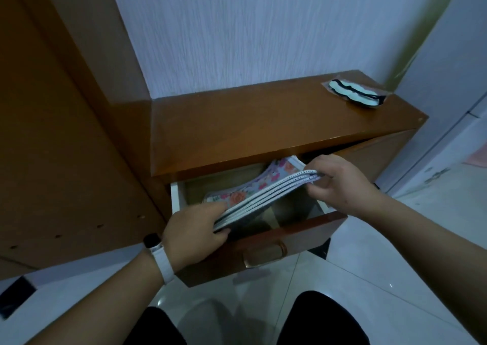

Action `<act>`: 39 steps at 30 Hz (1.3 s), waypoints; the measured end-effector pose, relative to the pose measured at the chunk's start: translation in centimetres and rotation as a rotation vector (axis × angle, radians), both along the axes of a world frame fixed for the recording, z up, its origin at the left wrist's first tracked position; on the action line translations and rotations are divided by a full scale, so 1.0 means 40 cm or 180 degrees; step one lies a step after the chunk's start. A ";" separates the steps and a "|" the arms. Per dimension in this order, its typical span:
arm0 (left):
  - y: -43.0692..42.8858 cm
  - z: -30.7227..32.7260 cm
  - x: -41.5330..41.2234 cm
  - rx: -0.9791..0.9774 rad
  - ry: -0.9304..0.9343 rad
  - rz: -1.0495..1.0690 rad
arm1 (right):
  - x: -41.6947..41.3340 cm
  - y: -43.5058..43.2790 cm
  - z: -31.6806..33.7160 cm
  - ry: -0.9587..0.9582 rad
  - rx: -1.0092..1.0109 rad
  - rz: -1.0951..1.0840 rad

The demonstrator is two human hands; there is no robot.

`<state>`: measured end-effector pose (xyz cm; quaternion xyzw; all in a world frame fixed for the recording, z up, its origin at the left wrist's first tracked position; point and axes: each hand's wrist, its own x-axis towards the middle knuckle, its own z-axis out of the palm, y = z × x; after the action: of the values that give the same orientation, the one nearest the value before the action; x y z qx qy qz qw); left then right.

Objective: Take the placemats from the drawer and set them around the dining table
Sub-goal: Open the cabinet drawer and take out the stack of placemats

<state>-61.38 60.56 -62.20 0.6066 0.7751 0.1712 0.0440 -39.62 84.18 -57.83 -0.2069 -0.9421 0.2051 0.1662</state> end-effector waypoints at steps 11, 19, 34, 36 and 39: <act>-0.058 0.215 0.038 0.0375 0.0164 -0.0161 | 0.098 -0.085 0.078 0.0677 0.0002 -0.0295; -0.148 0.147 0.117 0.0509 -0.0682 0.0141 | 0.182 -0.170 -0.002 0.0809 -0.0378 -0.0410; -0.205 -0.046 0.154 0.0861 -0.1313 0.1001 | 0.247 -0.214 -0.112 0.0387 -0.2401 -0.0402; -0.210 -0.059 0.160 0.0868 -0.1241 0.1225 | 0.242 -0.207 -0.116 0.0417 -0.2555 -0.0502; -0.217 -0.072 0.167 0.0798 -0.1109 0.1590 | 0.214 -0.208 -0.136 0.0583 -0.2455 -0.1132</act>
<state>-54.70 51.87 -65.09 0.3600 0.8536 0.3720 0.0576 -31.06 75.86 -63.28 -0.3939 -0.7275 0.5277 0.1924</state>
